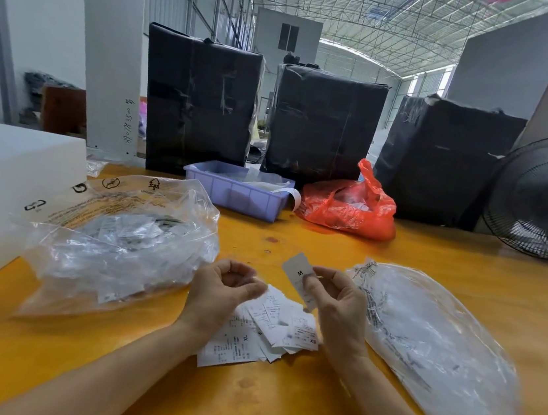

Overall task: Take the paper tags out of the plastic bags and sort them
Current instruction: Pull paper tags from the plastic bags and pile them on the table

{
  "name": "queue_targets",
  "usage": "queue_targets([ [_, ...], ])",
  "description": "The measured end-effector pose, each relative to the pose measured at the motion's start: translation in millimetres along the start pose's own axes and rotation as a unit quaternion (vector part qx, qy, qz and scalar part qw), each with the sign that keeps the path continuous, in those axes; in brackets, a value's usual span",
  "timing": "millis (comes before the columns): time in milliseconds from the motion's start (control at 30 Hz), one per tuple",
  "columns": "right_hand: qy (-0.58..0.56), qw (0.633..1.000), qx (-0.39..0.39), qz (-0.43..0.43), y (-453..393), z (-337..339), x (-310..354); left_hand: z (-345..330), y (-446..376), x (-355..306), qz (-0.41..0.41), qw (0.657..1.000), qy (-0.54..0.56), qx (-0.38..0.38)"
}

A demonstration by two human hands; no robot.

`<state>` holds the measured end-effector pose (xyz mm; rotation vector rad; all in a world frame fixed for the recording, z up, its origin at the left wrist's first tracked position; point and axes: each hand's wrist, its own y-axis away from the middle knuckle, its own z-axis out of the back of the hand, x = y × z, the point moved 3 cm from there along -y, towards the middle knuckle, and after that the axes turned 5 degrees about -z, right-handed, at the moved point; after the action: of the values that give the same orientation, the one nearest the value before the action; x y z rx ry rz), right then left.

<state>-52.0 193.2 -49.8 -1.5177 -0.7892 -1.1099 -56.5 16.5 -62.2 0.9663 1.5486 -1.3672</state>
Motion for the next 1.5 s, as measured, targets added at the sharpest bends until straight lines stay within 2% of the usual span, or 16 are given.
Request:
queue_targets([
  [100,0.008,1.0,0.02,-0.013,-3.6,0.7,5.0,0.5,0.6,-0.6,0.005,1.0,0.005,0.001],
  [200,-0.014,0.997,0.072,-0.025,-3.7,-0.3,11.8,-0.4,1.0,-0.6,0.008,1.0,0.015,0.006],
  [467,0.057,0.988,0.14,0.025,5.0,-9.3,27.9,-3.1,1.5,-3.7,0.017,0.999,0.001,0.027],
  [667,0.169,0.977,0.114,0.063,8.9,-8.3,32.4,-6.4,4.0,-6.2,0.015,0.999,-0.022,0.037],
  [833,0.217,0.967,0.098,0.092,13.2,-10.2,37.0,-7.9,5.0,-8.3,0.017,0.999,-0.022,0.042],
  [1133,0.232,0.964,0.076,0.101,13.5,-10.9,36.1,-5.5,4.5,-6.8,0.011,0.999,-0.043,0.03],
  [1333,0.227,0.965,0.094,0.09,13.6,-12.0,33.5,-3.2,4.5,-6.7,0.0,0.999,-0.045,0.026],
  [1500,0.19,0.975,0.084,0.08,10.2,-8.9,36.9,-3.7,3.9,-5.7,0.002,0.998,-0.048,0.028],
])
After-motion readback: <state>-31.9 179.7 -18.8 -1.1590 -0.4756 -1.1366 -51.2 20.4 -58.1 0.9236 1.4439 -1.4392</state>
